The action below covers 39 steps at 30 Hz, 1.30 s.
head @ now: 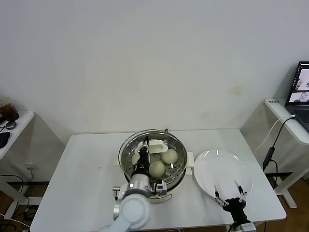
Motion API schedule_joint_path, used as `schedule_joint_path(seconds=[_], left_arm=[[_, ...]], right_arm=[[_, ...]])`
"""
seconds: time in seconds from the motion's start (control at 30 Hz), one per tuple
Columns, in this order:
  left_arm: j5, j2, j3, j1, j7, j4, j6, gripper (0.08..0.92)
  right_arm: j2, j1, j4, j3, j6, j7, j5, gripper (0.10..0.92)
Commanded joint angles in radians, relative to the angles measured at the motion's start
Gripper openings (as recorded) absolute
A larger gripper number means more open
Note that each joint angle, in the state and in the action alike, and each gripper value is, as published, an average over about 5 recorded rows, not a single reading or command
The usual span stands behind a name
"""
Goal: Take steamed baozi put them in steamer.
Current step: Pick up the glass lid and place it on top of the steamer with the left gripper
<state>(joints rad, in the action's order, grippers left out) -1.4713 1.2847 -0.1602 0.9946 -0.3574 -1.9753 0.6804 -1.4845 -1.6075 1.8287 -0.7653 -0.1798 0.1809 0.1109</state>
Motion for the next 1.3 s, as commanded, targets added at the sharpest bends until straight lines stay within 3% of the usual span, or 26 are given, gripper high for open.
schedule_joint_path(seconds=[0.03, 1.0, 1.3], left_arm=[[-0.054, 0.043, -0.025, 0.009, 0.003, 0.033, 0.006, 0.162], [-0.048, 0.055, -0.007, 0.018, 0.045, 0.076, -0.015, 0.162], [0.029, 0.059, -0.001, 0.044, 0.104, 0.042, -0.005, 0.193]], right_arm=[[0.001, 0.001, -0.003, 0.001, -0.001, -0.001, -0.001, 0.823], [0.009, -0.002, -0.012, 0.004, -0.007, 0.0, -0.001, 0.823], [0.015, -0.006, -0.006, 0.004, -0.006, 0.001, -0.003, 0.823]])
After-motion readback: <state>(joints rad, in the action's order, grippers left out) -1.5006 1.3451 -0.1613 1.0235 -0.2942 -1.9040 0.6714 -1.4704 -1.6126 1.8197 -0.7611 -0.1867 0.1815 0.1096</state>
